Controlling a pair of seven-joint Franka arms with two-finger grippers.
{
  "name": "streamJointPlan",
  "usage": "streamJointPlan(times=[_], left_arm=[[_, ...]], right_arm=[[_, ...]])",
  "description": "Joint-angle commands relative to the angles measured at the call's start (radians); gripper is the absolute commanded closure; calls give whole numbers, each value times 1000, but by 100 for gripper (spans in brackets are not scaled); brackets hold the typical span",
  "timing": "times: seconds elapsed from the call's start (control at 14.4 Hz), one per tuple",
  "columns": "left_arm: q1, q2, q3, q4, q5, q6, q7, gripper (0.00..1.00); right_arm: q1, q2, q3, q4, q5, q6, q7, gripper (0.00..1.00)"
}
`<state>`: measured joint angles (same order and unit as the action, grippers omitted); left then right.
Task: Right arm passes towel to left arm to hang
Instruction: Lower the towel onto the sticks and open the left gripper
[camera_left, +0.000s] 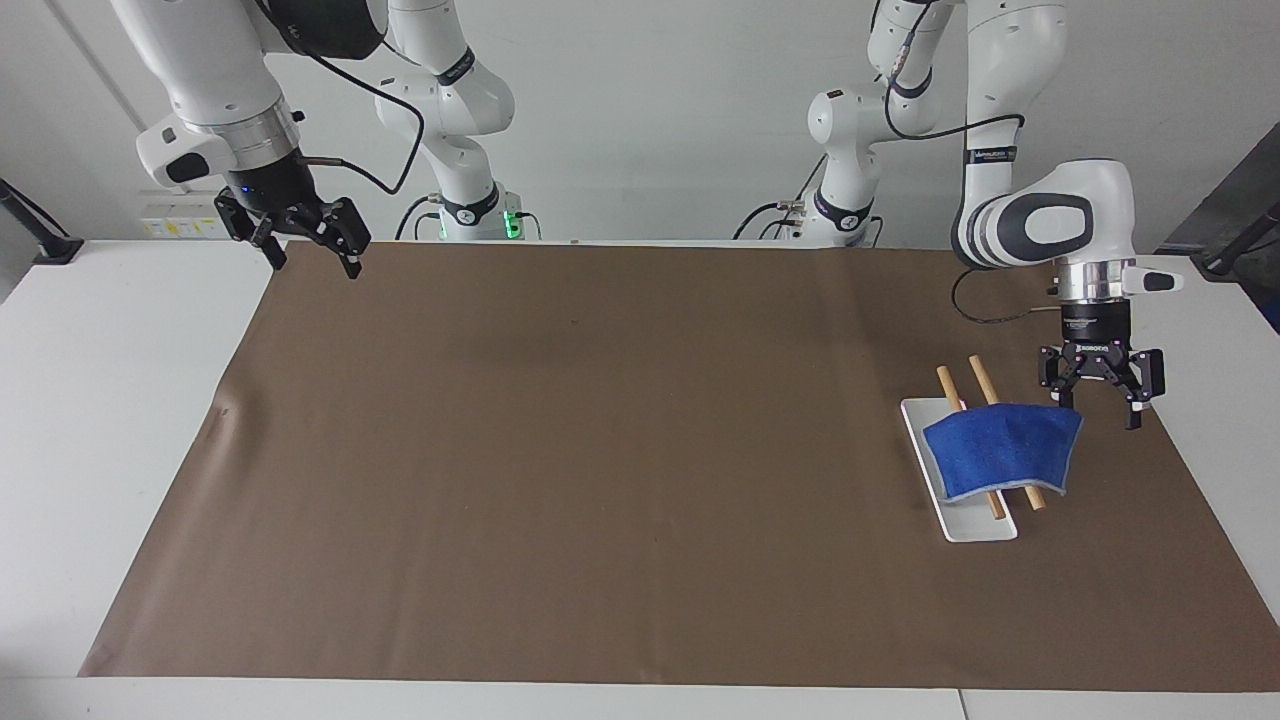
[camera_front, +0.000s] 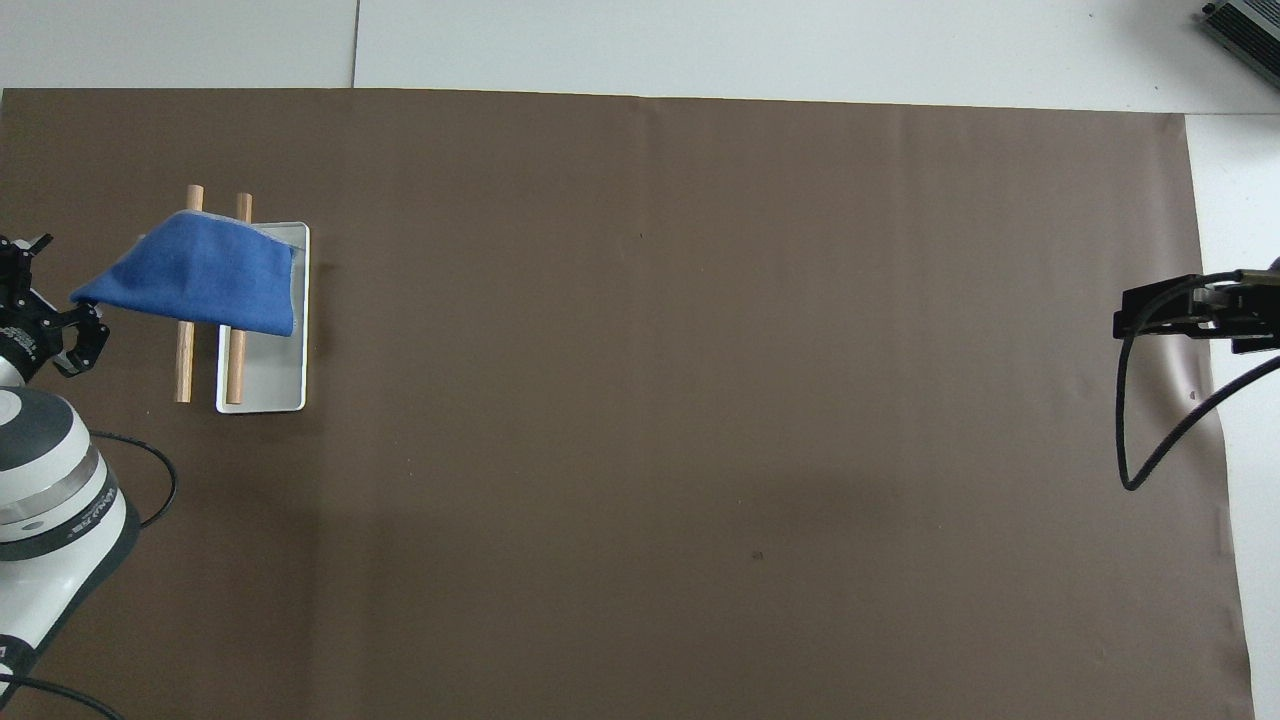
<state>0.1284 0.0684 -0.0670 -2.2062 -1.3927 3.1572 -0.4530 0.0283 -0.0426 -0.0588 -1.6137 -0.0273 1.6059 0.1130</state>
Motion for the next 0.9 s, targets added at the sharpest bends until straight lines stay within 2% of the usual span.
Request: streamJointPlan(times=[0.0,0.14,0.63,0.83], left_arm=[[19,7,-10,9,-19,14,114,0],[2,10,-10,37,-9,14,183,0],[17,14,-8,66,-5,7,650,0],[-50,37,-11,114,98,9,781,0]], right_arm=[[-10,-19,7,-21,-2,2,-21,0],[-10,-19,7,-23,-2,5,-23,0],[-11,-20,7,-26,-2,3,-23,0],[-11,-20,7,-26,0,3,-23,0]])
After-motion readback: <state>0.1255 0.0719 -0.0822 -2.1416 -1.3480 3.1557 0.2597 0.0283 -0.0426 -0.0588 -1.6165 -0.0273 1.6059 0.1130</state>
